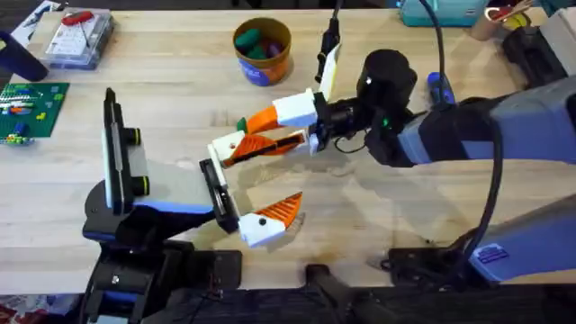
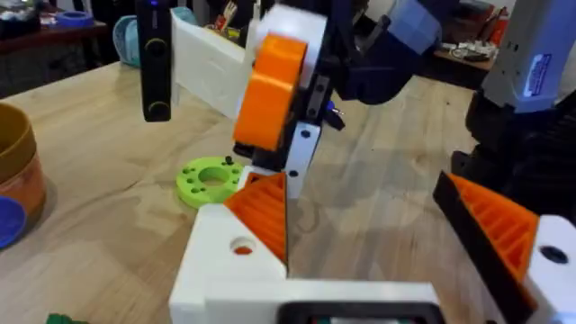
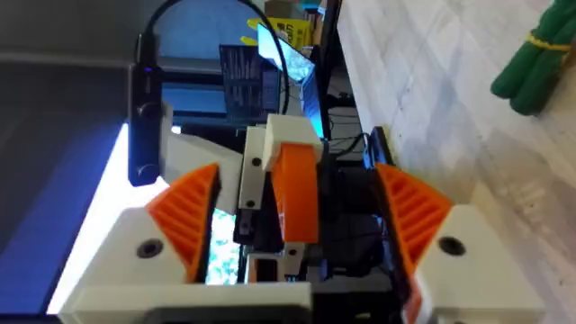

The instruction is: Pick up the gripper from the table and insert it into the empty holder that is missing its gripper. Then pick up a screw, insert it into the mounting hole, and use the screwdriver to tighten it. Finally, clean up the table by picking up the vegetable and placing it into the bucket.

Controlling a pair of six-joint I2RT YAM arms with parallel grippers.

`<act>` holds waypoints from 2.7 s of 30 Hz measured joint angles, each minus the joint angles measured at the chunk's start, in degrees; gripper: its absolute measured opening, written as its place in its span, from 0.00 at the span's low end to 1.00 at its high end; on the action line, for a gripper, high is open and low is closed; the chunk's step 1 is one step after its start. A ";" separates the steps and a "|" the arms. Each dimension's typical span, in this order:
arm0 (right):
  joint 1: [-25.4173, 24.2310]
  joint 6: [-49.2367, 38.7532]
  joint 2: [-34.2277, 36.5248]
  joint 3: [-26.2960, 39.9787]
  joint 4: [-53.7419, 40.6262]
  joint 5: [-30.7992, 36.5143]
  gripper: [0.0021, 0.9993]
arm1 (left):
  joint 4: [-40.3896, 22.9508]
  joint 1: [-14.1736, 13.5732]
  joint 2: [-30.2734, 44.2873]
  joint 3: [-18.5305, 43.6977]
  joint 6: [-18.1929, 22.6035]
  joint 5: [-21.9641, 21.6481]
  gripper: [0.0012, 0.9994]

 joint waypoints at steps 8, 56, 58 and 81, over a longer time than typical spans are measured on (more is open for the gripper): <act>-0.02 0.10 0.00 0.06 -0.05 0.15 1.00 | 0.00 0.00 0.00 0.00 0.00 0.06 0.99; -17.12 -75.21 -27.35 39.55 -105.82 47.99 1.00 | -0.06 0.00 0.00 0.00 0.04 0.45 0.99; -17.15 -77.37 -31.55 39.80 -111.47 51.64 1.00 | -0.06 0.00 0.00 0.00 0.04 0.46 0.99; -13.88 -76.76 -47.56 14.77 -120.67 61.90 1.00 | -0.06 0.00 0.00 0.00 0.04 0.48 0.99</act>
